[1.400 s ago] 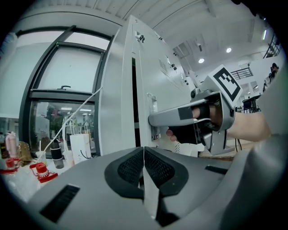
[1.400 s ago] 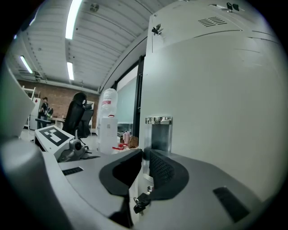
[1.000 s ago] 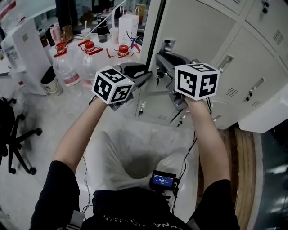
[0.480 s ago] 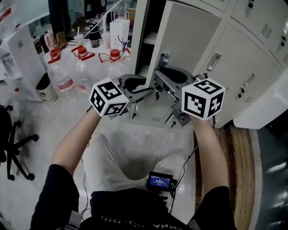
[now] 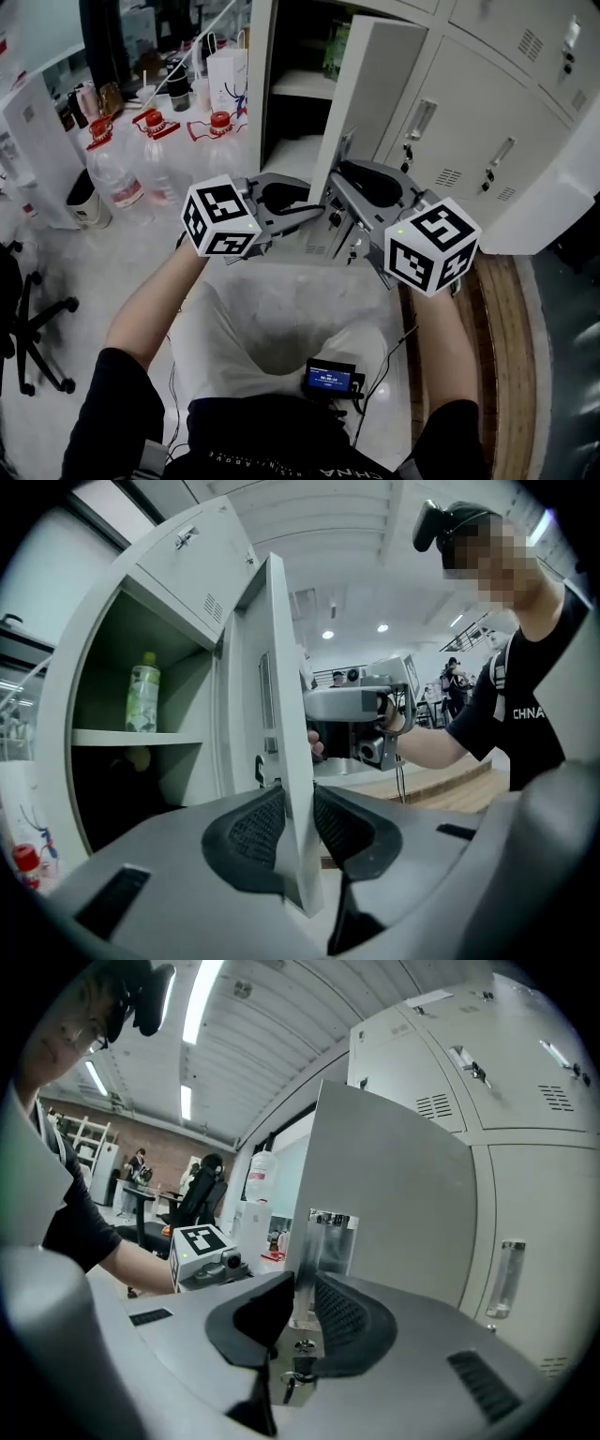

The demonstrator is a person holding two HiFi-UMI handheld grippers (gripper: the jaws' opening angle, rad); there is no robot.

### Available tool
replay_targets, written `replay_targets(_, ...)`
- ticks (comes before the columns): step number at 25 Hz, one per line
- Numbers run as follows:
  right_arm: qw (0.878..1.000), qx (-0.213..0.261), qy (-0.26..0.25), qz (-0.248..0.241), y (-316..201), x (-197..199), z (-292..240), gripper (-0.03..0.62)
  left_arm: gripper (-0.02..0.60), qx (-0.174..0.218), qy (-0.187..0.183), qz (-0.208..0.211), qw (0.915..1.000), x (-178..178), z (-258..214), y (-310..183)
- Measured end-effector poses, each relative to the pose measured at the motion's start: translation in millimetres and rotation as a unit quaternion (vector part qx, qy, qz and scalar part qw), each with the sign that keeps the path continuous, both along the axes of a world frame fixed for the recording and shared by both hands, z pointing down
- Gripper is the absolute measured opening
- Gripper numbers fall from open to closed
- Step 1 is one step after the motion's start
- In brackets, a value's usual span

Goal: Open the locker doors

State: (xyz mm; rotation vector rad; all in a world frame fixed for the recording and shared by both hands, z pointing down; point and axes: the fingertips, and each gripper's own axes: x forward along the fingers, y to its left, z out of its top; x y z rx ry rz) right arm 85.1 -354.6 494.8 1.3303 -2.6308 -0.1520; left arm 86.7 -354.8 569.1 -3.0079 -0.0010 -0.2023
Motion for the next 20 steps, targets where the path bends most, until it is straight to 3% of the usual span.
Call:
replay_targets(4, 1.0, 0.012, -0.006, 0.024, 19.0, 19.5, 0.2, 0.078, 0.103, -0.006, 0.001, 0.035, 0.9994, 16.7, -0.1, 20.0)
replay_targets(11, 0.995, 0.028, -0.072, 0.059, 57.6, 67.2, -9.8, 0.081, 0.083, -0.003, 0.01, 0.094, 0.9955, 57.0, 3.6, 55.4)
replay_targets(17, 0.99, 0.046, -0.123, 0.059, 90.2, 100.6, -26.4, 0.122, 0.067, 0.005, 0.018, 0.122, 0.9923, 104.5, 2.1, 75.0)
replay_targets(20, 0.987, 0.063, -0.099, 0.107, 86.8, 124.9, -25.7, 0.138, 0.064, 0.01, 0.012, 0.12, 0.9926, 130.1, 2.0, 80.4)
